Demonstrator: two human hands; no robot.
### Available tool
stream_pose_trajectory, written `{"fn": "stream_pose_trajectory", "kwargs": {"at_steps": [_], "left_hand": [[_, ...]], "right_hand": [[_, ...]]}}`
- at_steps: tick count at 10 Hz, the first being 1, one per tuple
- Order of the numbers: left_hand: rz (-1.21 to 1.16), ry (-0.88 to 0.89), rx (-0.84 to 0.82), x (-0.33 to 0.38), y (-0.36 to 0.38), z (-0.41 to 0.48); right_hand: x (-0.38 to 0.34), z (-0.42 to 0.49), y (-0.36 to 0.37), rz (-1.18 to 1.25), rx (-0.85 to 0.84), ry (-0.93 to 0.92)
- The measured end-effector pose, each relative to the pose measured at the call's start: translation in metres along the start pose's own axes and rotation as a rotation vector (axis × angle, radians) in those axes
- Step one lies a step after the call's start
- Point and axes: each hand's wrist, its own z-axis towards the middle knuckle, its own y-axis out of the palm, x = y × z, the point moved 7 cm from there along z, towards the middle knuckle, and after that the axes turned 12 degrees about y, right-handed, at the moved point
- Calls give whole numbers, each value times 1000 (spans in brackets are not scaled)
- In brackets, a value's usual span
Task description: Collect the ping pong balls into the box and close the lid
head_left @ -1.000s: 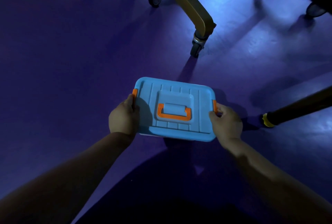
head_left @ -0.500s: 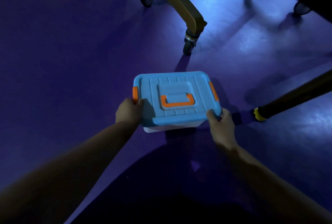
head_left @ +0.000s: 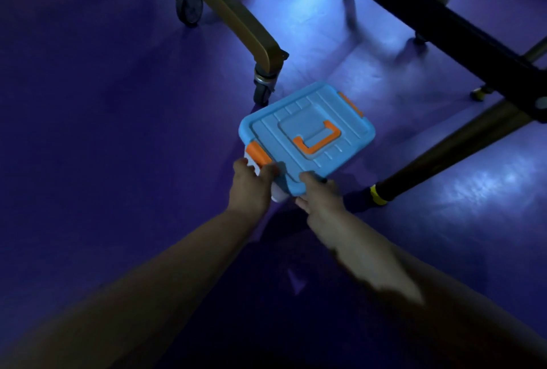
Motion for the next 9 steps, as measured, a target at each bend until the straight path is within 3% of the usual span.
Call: {"fn": "stream_pose_trajectory", "kwargs": {"at_steps": [1,6,7,8,9], "left_hand": [[31,73,40,12,-3,11],[30,51,31,-14,-33,46],[-10,25,46,-16,-53,49],[-51,-6,92,-6,-84,40],[-17,11,163,13,-124,25]], "right_hand": [[-25,20,-12,55,-15,-7],[-43,87,-21,-130,16,5],[-51,72,-35,-322,313,-130],[-68,21,-16,-606,436,-372],[-52,-16,0,-856,510,-419]]}}
